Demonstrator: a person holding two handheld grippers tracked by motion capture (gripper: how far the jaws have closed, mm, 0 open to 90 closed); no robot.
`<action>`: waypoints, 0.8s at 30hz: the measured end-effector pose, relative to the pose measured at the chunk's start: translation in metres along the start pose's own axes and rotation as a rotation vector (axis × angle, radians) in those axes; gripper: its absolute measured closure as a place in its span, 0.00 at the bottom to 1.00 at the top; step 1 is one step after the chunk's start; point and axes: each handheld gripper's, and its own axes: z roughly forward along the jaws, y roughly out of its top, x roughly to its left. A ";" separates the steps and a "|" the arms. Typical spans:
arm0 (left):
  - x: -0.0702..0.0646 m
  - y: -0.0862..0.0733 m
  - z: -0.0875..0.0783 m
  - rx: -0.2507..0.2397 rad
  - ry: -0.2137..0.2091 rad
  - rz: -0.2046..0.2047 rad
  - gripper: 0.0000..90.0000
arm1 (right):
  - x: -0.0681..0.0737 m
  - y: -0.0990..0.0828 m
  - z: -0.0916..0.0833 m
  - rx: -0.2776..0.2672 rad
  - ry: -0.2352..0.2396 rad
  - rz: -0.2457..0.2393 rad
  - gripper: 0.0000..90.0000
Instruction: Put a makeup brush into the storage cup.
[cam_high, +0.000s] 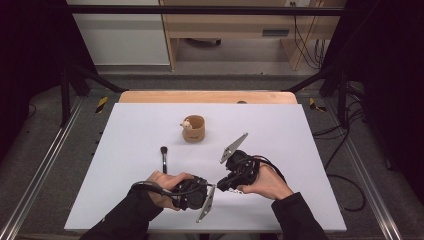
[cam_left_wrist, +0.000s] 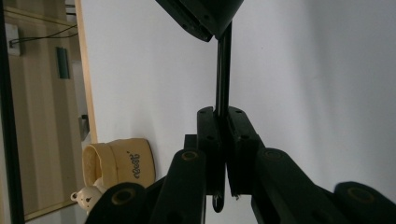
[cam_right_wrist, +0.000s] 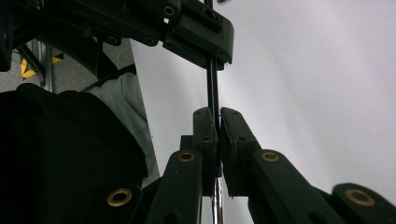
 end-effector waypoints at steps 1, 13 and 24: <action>0.000 0.000 0.000 0.000 -0.003 -0.004 0.94 | 0.000 0.000 0.000 0.000 -0.001 -0.001 0.95; 0.006 -0.008 -0.001 0.004 -0.032 -0.110 0.94 | 0.000 -0.006 -0.020 -0.152 -0.089 -0.007 0.75; 0.008 -0.034 -0.005 -0.007 -0.046 -0.290 0.94 | -0.003 -0.022 -0.049 -0.371 -0.235 0.041 0.54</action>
